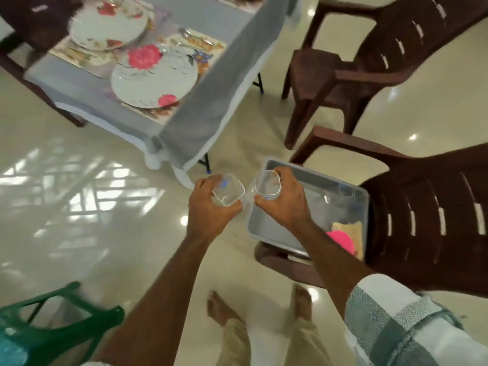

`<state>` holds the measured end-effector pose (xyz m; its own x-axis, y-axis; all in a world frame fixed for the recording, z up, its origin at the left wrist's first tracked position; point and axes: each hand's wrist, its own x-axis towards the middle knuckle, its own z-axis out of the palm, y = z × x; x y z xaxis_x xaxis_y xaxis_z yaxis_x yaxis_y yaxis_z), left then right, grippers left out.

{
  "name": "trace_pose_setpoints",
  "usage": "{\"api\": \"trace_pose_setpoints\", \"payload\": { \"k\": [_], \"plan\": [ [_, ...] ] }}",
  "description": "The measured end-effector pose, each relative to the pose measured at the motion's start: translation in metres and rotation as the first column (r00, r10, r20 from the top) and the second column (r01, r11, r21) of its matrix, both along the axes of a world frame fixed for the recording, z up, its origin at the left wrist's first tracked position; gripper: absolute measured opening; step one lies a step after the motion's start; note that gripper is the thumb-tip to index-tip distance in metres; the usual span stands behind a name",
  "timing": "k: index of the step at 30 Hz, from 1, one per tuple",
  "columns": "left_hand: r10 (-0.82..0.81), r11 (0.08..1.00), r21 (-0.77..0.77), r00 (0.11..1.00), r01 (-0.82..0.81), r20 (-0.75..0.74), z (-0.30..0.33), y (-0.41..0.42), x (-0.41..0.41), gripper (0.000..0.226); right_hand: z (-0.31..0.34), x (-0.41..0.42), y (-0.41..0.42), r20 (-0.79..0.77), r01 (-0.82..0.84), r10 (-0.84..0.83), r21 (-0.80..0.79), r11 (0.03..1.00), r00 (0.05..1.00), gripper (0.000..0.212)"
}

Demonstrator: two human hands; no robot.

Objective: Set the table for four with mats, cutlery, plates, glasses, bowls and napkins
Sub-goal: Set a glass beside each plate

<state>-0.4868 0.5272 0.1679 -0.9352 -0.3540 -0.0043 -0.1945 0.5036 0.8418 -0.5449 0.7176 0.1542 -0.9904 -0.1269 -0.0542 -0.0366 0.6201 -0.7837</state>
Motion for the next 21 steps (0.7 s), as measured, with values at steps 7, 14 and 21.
{"api": "trace_pose_setpoints", "payload": {
  "k": [7, 14, 21],
  "plan": [
    [0.166, 0.985, -0.049, 0.985, -0.168, -0.039, 0.042, -0.112, 0.017, 0.065, 0.037, -0.014, -0.107, -0.061, -0.100, 0.101, 0.022, 0.995, 0.993, 0.059],
    [0.202, 0.971, -0.125, 0.979, -0.205, -0.030, 0.069, -0.185, -0.017, 0.069, 0.067, -0.071, -0.183, -0.149, -0.182, 0.176, -0.023, 0.983, 0.973, 0.061],
    [0.253, 0.958, -0.114, 0.962, -0.264, -0.099, 0.080, -0.243, -0.097, 0.071, 0.072, -0.173, -0.251, -0.202, -0.227, 0.221, -0.003, 0.974, 0.954, 0.065]
  ]
}}
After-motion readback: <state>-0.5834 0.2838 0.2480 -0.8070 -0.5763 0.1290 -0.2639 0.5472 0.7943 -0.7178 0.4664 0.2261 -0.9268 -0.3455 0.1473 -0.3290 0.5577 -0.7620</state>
